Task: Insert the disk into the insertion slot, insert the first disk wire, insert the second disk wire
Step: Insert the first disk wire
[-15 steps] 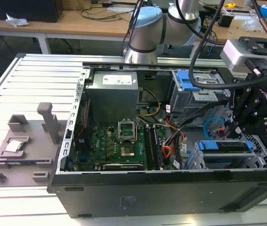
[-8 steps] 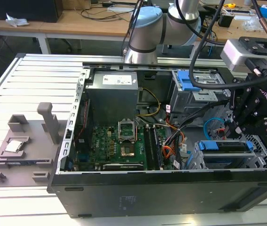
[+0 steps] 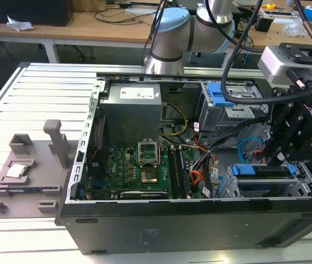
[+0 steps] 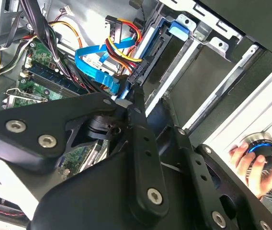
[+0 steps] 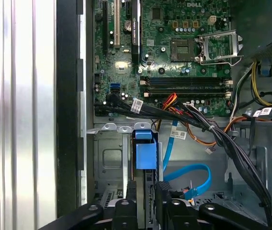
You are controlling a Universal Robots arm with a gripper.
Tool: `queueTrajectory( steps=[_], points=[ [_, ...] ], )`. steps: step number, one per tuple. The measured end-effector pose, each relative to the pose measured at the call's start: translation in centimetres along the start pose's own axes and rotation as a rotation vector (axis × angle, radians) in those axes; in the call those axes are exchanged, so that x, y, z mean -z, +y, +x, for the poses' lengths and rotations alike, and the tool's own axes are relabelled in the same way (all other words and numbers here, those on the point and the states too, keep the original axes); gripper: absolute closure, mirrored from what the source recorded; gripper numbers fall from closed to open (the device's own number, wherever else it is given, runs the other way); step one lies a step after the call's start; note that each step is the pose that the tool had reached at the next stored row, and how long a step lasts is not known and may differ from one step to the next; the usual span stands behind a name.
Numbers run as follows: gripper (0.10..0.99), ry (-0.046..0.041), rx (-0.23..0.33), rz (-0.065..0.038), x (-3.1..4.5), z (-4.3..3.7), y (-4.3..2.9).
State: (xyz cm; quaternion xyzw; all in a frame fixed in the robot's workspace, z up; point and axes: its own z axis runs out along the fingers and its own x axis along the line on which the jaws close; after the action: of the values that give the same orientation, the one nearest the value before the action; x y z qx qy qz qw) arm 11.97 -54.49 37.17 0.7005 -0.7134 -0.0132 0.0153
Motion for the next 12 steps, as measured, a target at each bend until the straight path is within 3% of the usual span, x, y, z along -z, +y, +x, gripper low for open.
queueTrajectory(
  steps=[2, 5, 12],
  points=[
    [0.784, -0.0001, 0.000, 0.000, -0.05, -0.31, -0.05],
    [0.784, -0.0006, 0.000, -0.001, -0.43, -1.48, -0.52],
    [0.784, -0.0005, 0.000, -0.002, -1.37, -1.85, -1.38]
  ],
)
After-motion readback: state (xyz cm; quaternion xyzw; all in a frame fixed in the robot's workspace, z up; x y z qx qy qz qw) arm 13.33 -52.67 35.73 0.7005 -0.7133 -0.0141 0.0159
